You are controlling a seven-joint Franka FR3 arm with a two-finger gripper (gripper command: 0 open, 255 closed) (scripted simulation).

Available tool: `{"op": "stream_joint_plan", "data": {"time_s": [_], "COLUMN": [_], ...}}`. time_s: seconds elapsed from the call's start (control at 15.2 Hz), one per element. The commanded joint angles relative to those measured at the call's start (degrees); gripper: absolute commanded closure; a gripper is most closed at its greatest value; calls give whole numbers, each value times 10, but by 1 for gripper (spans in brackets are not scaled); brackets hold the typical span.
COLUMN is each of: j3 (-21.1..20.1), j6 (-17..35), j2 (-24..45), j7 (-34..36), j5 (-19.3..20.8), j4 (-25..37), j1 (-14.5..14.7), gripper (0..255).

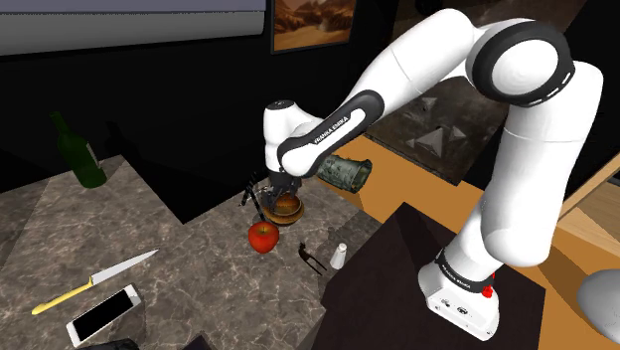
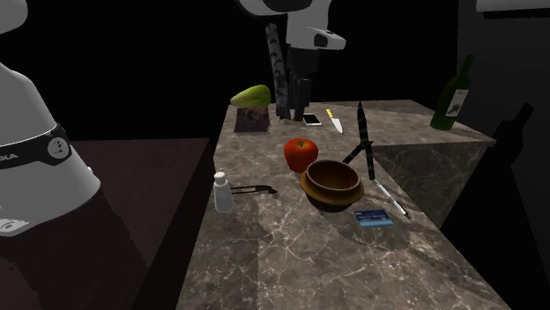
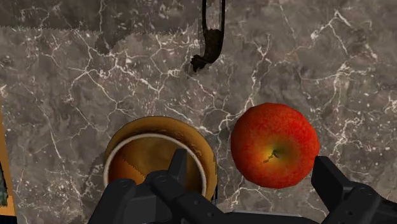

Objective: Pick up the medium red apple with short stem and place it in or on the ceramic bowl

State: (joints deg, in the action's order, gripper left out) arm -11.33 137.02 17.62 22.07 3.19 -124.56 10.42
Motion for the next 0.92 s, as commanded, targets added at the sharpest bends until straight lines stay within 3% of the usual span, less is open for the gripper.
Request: {"op": "stream_joint_plan", "data": {"time_s": [0.0,0.33,0.86], "j3": [1,7,15], "j6": [6,16,58], "j2": [44,140,184], "j7": [16,40,47], "j5": [11,30,39], "j4": [38,123,125], "j1": [12,39,46], "gripper": [0,0,0]}}
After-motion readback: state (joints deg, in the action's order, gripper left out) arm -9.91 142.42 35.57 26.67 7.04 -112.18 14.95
